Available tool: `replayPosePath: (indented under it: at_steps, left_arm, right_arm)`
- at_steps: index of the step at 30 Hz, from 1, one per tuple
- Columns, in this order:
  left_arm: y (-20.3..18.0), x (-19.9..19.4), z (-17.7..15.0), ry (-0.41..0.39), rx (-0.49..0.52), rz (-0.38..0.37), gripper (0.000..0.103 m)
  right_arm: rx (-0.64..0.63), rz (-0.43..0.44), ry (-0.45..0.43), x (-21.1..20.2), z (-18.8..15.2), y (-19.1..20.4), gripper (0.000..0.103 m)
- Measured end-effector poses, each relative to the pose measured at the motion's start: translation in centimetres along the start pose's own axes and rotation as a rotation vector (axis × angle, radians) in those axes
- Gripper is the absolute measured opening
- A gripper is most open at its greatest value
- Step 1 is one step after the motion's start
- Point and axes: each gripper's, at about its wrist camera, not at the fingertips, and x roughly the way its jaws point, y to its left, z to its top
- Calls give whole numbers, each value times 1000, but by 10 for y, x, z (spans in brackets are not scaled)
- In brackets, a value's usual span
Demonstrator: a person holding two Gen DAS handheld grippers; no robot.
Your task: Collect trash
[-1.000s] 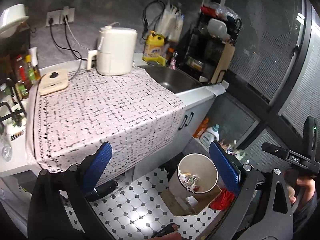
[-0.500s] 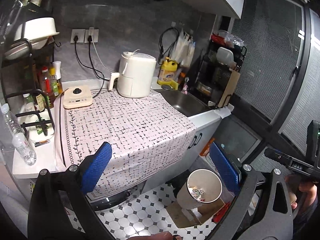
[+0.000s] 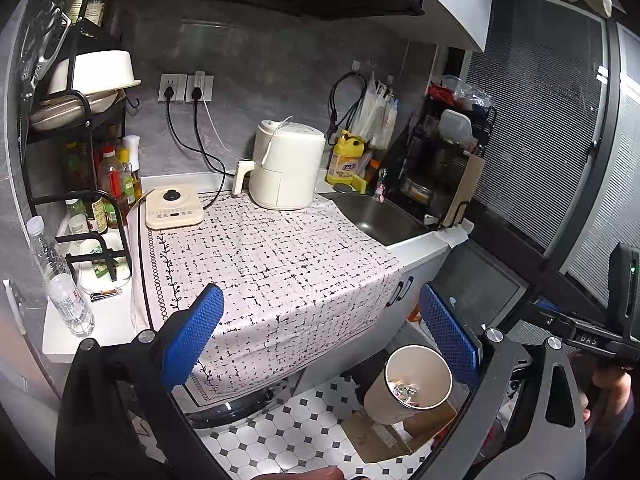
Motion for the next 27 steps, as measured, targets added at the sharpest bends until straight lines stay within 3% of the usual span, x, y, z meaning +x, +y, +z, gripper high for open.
replayPosePath:
  at_steps: [27]
  left_arm:
    - [9,-10,4,-7,-7,4,97]
  right_arm:
    - [-5,4,-1,6,-3,15,95]
